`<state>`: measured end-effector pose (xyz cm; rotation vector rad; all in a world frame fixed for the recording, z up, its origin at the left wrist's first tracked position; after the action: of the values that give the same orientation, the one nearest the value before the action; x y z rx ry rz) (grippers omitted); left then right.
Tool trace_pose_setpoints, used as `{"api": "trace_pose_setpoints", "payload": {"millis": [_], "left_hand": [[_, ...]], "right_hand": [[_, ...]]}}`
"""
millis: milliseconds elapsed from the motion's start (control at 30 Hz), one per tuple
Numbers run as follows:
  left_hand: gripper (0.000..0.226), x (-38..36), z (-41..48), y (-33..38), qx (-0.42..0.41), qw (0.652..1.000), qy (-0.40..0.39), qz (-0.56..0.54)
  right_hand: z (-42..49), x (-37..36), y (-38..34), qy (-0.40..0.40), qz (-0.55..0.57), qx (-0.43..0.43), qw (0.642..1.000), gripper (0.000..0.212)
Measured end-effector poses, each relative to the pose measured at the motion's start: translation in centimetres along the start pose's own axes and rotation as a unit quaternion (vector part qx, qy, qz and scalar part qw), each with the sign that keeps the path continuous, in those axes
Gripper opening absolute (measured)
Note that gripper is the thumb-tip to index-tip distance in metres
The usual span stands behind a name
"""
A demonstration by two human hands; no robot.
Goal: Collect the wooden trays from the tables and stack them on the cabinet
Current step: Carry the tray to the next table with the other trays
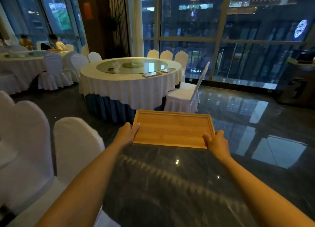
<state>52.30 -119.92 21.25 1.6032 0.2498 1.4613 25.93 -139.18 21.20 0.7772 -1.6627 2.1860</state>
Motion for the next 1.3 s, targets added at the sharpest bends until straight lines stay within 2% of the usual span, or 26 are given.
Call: {"api": "trace_pose_setpoints", "payload": {"millis": [167, 400, 533, 833, 1067, 1200, 1300], "left_hand": [[0.040, -4.0, 10.7, 2.1, 0.005, 1.000, 0.003, 0.027], [0.039, -11.9, 25.4, 2.7, 0.030, 0.999, 0.004, 0.046], [0.040, -16.9, 35.1, 3.5, 0.041, 0.997, 0.016, 0.058], [0.043, -23.2, 58.3, 7.6, 0.060, 0.995, 0.036, 0.069], [0.044, -27.4, 74.6, 4.7, 0.090, 0.993, 0.034, 0.067], [0.039, -30.4, 85.6, 2.0, 0.100, 0.993, 0.035, 0.043], [0.041, -31.5, 94.5, 0.9, 0.107, 0.993, 0.037, 0.037]], "right_hand": [[11.0, -4.7, -1.5, -0.008, 0.028, 0.014, 0.999, 0.028], [26.6, -13.9, -1.4, -0.037, 0.045, 0.022, 0.998, 0.030], [36.9, -20.3, -1.4, -0.054, 0.049, 0.030, 0.997, 0.043], [59.8, -32.8, -6.4, -0.089, 0.059, 0.057, 0.993, 0.042], [72.8, -45.5, -9.3, -0.102, 0.024, 0.042, 0.994, 0.048], [81.2, -55.2, -11.5, -0.117, 0.012, 0.052, 0.992, 0.029], [87.5, -62.0, -14.2, -0.130, 0.016, 0.059, 0.990, 0.025]]}}
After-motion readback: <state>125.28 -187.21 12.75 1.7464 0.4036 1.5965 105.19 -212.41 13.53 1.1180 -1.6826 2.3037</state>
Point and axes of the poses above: each hand's wrist, its own z-axis towards the middle knuckle, its own x-axis out of the back of the hand, y = z × x, the point moved 5 cm from there along z, towards the middle knuckle, and after that the axes turned 11 degrees about y, right-handed, at the moved point
